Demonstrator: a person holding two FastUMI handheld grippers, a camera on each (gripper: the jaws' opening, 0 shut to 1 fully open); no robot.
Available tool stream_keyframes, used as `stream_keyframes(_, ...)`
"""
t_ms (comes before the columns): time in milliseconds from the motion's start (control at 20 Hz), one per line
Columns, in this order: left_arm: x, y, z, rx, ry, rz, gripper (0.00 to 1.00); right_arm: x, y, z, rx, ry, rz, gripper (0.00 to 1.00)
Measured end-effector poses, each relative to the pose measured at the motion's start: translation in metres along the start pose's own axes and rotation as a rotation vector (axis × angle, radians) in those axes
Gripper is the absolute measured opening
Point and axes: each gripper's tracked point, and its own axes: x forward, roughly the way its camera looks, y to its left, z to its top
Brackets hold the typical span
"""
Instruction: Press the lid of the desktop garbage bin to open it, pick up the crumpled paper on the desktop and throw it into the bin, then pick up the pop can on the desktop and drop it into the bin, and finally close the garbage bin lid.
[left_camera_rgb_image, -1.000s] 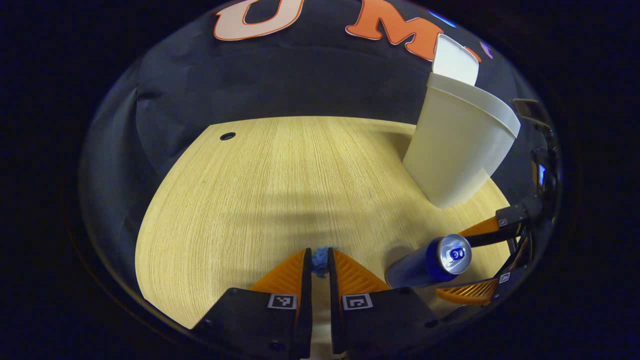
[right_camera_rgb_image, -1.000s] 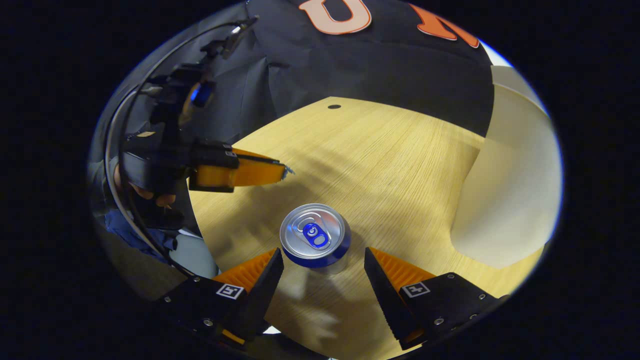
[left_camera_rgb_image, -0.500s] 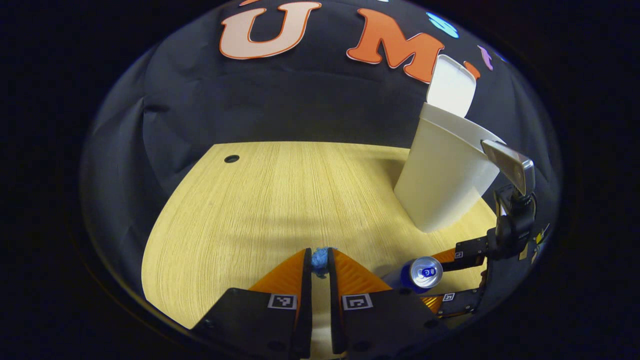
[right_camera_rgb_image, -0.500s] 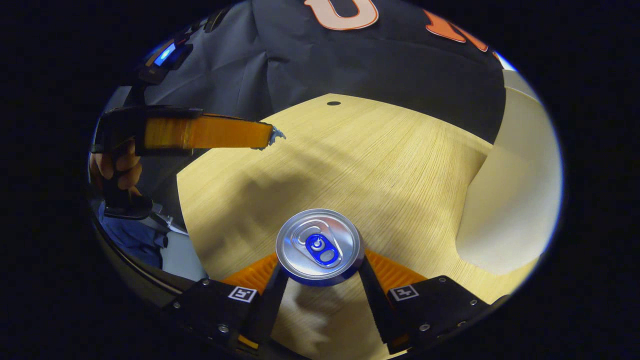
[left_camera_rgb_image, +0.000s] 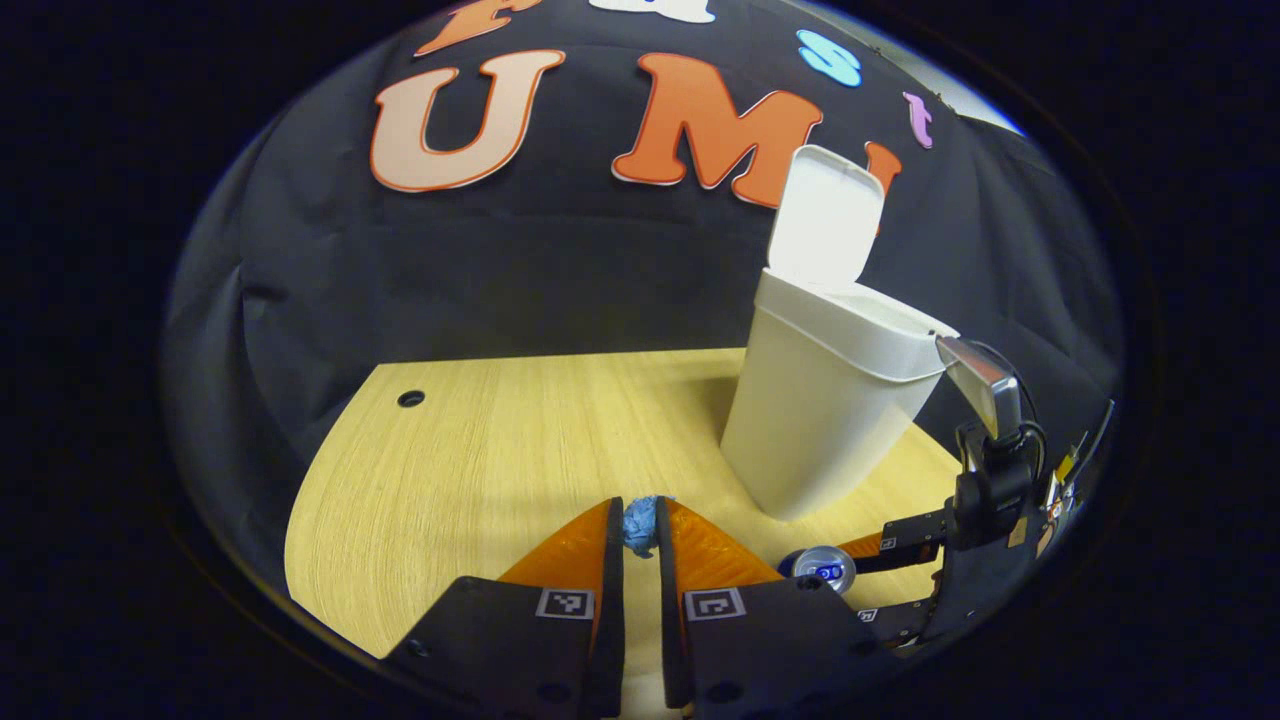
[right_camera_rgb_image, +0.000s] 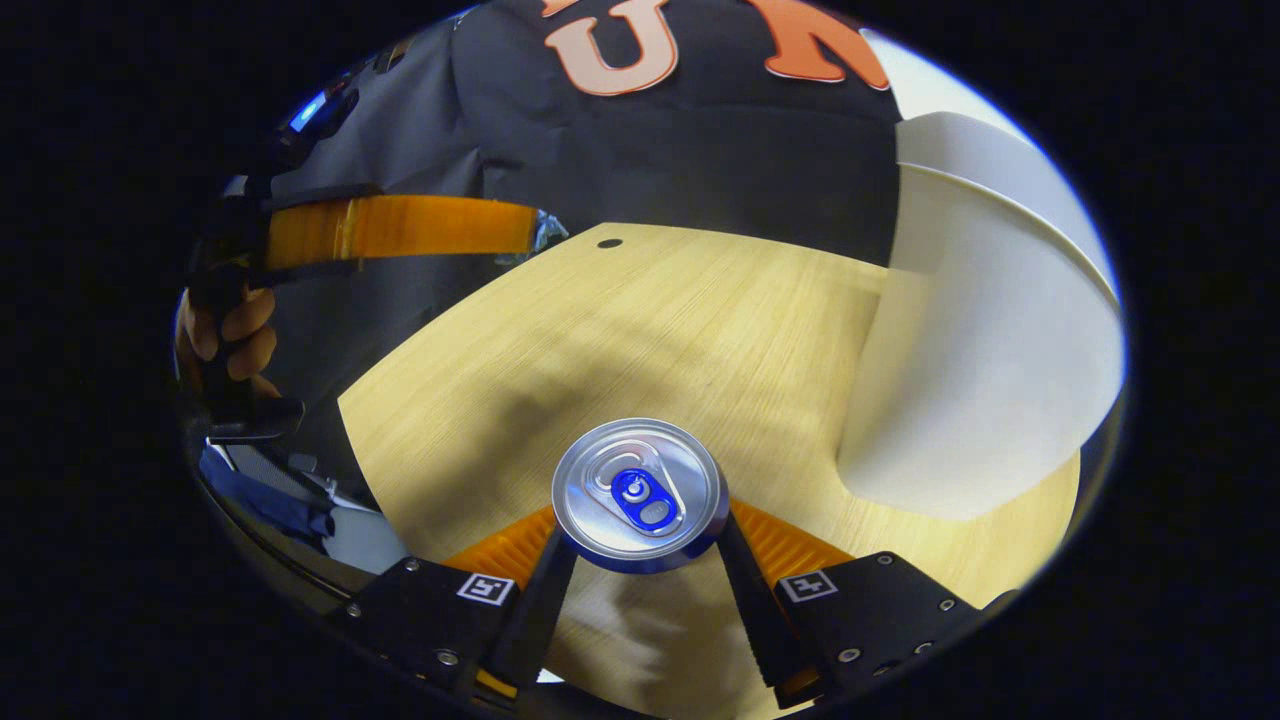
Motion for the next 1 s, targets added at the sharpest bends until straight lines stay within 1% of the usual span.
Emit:
stream_keyframes(200, -0.017, -0.003, 0.069, 0.01, -0.088, -0.087, 0.19, 0.004, -0.005, -0.022, 0.07, -0.031, -0.057, 0.81)
stream_keyframes(250, -0.021, -0.007, 0.086, 0.016, -0.112, -0.111, 0.19, 0.002, -0.005, -0.02, 0.083, -0.033, -0.074, 0.81)
stream_keyframes(350, -0.009, -0.033, 0.1, 0.033, -0.145, -0.154, 0.19, -0.002, -0.008, -0.02, 0.115, -0.031, -0.108, 0.81)
stream_keyframes(500, 0.0, -0.055, 0.115, 0.057, -0.165, -0.196, 0.19, -0.004, -0.021, -0.022, 0.145, -0.037, -0.141, 0.81)
stream_keyframes(650, -0.004, -0.081, 0.13, 0.078, -0.199, -0.25, 0.19, -0.018, -0.024, -0.036, 0.201, -0.047, -0.191, 0.81)
stream_keyframes(800, 0.0, -0.097, 0.14, 0.084, -0.197, -0.29, 0.19, -0.028, -0.034, -0.042, 0.273, -0.067, -0.223, 0.81)
stream_keyframes(850, 0.002, -0.104, 0.141, 0.091, -0.198, -0.3, 0.19, -0.037, -0.043, -0.045, 0.29, -0.079, -0.243, 0.81)
stream_keyframes(1000, 0.01, -0.12, 0.146, 0.111, -0.201, -0.331, 0.19, -0.055, -0.049, -0.053, 0.324, -0.089, -0.295, 0.81)
